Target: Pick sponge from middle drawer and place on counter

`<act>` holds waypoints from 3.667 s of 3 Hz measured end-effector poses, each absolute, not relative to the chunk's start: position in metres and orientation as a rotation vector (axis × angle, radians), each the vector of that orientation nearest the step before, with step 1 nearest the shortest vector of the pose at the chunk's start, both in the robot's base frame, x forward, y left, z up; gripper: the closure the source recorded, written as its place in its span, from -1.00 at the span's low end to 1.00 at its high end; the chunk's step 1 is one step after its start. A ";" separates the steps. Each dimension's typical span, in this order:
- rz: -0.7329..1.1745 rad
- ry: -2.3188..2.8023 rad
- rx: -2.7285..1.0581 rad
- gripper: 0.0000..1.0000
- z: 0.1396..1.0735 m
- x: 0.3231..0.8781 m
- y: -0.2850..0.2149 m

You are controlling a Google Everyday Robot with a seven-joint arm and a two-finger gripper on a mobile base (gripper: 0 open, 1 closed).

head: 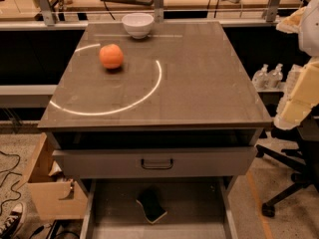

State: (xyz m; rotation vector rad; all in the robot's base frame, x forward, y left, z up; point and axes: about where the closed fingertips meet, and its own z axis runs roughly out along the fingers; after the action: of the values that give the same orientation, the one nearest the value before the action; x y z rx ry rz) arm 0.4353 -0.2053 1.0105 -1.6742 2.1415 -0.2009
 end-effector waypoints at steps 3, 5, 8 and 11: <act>-0.208 2.163 -1.479 -1.00 0.977 0.386 -0.201; -0.185 2.167 -1.252 -1.00 0.912 0.337 -0.189; -0.130 2.238 -1.220 -1.00 0.844 0.334 -0.180; 0.001 2.301 -1.058 -1.00 0.678 0.359 -0.129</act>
Offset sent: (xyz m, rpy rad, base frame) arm -0.0449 0.0046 -0.0763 0.0454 -0.0126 -0.1198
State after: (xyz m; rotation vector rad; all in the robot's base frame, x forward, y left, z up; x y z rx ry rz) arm 0.3588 -0.1286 0.6780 -1.0576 2.3013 0.0011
